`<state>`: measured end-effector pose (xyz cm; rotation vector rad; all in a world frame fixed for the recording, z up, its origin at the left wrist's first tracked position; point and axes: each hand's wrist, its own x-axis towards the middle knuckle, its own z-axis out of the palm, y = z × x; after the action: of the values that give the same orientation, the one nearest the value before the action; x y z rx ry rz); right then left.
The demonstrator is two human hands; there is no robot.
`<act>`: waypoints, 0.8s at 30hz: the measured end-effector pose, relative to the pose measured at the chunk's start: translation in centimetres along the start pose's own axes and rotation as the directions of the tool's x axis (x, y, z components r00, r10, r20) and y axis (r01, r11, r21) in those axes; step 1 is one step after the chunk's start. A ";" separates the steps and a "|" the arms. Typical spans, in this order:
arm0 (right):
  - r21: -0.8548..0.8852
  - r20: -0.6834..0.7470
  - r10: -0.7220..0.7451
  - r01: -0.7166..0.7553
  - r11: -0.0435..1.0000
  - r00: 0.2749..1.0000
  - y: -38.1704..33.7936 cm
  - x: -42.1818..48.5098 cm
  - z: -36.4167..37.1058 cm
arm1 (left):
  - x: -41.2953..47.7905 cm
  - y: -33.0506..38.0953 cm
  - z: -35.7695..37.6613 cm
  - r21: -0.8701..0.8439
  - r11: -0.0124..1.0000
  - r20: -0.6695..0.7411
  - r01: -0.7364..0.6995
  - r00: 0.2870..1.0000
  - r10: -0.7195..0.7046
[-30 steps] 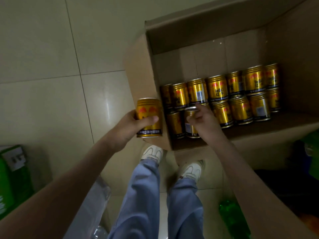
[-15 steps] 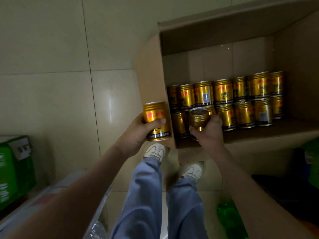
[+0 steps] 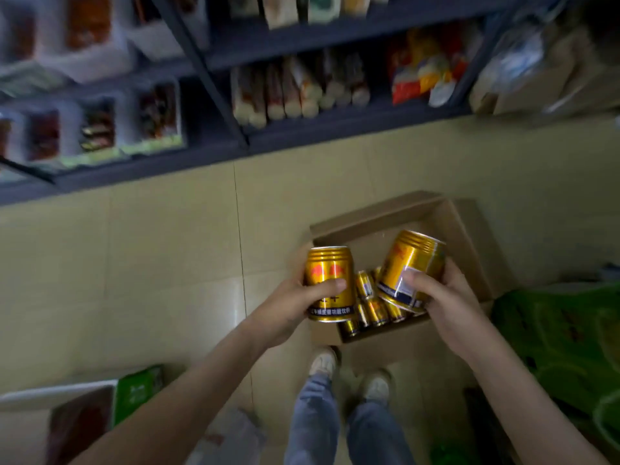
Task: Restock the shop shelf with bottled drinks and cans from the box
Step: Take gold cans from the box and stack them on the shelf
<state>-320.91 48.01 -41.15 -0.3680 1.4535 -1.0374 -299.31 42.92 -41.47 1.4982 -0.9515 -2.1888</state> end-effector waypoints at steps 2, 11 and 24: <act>0.122 0.051 -0.042 0.035 0.992 0.998 -5.2 -5.0 -0.1 | -4.1 4.8 2.3 0.005 0.999 0.075 -0.044 0.996 0.044; 0.251 -0.069 -0.348 0.354 0.901 0.935 -18.2 -26.6 -1.1 | -18.7 20.0 15.2 0.127 0.947 0.573 -0.294 0.801 0.172; 0.015 -0.510 -0.612 0.718 0.696 0.604 -17.9 -54.2 -6.0 | -36.7 19.5 32.9 0.212 0.786 0.937 -0.581 0.350 0.006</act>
<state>-321.88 81.28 5.58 -0.5524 1.6371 -2.0140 -316.75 61.92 4.91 -0.0797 -2.1070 -2.4613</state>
